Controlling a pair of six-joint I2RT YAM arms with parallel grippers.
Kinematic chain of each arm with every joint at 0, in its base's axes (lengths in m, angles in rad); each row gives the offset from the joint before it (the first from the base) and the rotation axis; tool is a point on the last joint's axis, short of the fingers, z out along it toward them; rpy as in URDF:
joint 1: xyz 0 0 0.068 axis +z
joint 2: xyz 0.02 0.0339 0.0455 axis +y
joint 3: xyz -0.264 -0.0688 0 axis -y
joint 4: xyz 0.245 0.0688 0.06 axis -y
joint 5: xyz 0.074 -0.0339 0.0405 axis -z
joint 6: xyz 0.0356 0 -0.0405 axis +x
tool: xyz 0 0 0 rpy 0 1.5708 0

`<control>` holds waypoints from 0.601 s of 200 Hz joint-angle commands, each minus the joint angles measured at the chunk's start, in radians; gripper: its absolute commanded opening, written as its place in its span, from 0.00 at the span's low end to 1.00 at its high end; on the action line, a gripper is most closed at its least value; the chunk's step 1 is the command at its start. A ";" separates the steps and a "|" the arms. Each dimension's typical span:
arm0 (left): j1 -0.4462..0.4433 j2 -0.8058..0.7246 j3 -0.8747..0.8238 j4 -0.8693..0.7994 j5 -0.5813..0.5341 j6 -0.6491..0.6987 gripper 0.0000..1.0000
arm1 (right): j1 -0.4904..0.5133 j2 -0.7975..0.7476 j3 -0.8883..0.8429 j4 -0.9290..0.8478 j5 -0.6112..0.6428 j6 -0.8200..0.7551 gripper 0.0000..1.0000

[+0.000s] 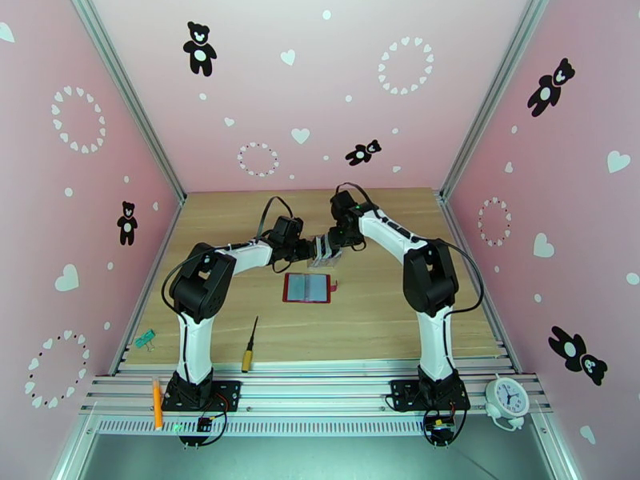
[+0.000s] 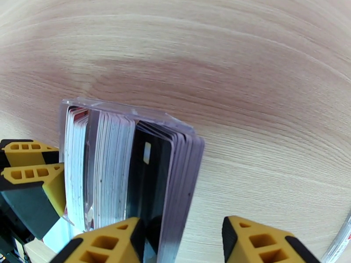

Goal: Put the credit cards into the card holder

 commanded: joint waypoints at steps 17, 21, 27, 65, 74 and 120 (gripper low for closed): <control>-0.003 0.050 -0.001 -0.048 0.009 -0.001 0.30 | -0.010 -0.034 0.028 -0.038 0.014 -0.004 0.47; -0.003 0.051 -0.001 -0.049 0.008 -0.001 0.30 | -0.010 -0.032 0.029 -0.039 0.011 -0.004 0.46; -0.003 0.051 0.000 -0.050 0.007 -0.001 0.30 | -0.010 -0.031 0.031 -0.039 0.007 -0.005 0.45; -0.004 0.056 0.001 -0.050 0.010 -0.001 0.30 | -0.002 -0.027 0.045 -0.051 0.010 -0.013 0.36; -0.003 0.056 0.001 -0.050 0.011 -0.001 0.30 | 0.003 -0.027 0.049 -0.057 0.016 -0.017 0.35; -0.003 0.053 0.001 -0.052 0.010 -0.001 0.30 | 0.015 -0.017 0.073 -0.076 0.032 -0.026 0.24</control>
